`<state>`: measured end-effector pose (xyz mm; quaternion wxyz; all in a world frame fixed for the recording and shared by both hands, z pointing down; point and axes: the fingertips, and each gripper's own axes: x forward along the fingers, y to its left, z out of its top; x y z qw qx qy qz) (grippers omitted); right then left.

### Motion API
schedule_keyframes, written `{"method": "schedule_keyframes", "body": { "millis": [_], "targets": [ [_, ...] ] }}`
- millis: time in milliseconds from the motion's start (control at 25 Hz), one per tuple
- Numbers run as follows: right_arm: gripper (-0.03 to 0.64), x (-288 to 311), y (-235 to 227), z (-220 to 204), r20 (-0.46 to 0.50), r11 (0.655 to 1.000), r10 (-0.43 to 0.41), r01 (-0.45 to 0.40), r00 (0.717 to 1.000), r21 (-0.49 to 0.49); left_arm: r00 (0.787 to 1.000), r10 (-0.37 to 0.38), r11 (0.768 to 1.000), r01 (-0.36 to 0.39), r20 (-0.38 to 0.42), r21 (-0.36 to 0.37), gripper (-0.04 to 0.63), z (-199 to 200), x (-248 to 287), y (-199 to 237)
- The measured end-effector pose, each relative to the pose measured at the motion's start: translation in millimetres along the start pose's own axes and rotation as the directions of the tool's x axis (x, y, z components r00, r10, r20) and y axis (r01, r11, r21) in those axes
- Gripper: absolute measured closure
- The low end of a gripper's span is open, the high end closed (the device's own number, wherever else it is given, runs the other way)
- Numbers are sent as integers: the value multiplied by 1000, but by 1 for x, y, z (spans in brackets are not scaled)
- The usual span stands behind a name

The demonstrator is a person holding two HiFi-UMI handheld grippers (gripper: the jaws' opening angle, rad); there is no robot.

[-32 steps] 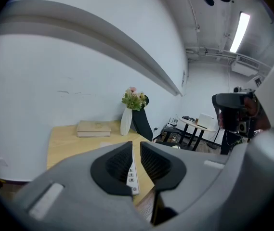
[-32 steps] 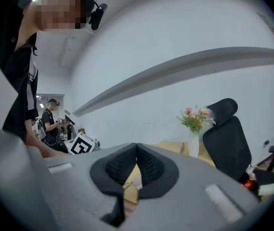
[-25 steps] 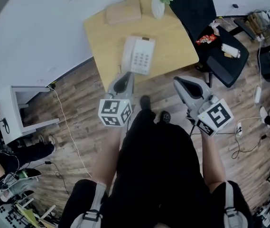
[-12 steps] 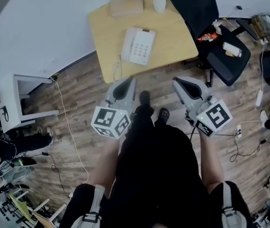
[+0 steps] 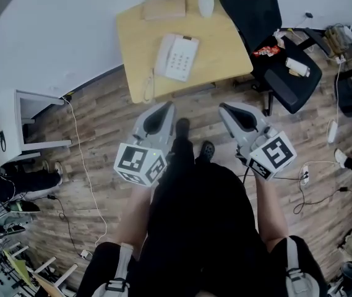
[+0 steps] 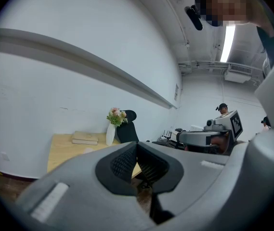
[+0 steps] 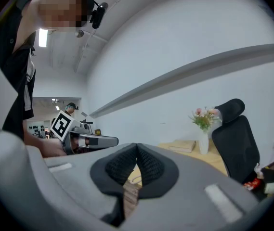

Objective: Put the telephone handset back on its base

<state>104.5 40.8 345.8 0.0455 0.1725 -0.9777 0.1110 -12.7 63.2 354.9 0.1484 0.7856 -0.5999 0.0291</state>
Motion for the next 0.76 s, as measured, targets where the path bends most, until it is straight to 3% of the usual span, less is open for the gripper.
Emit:
{"method": "schedule_keyframes", "body": {
  "millis": [760],
  "targets": [
    [615, -9, 8, 0, 5, 1000, -3, 3, 1000, -24, 1000, -16, 1000, 17, 7, -8, 586, -3, -8, -13]
  ]
}}
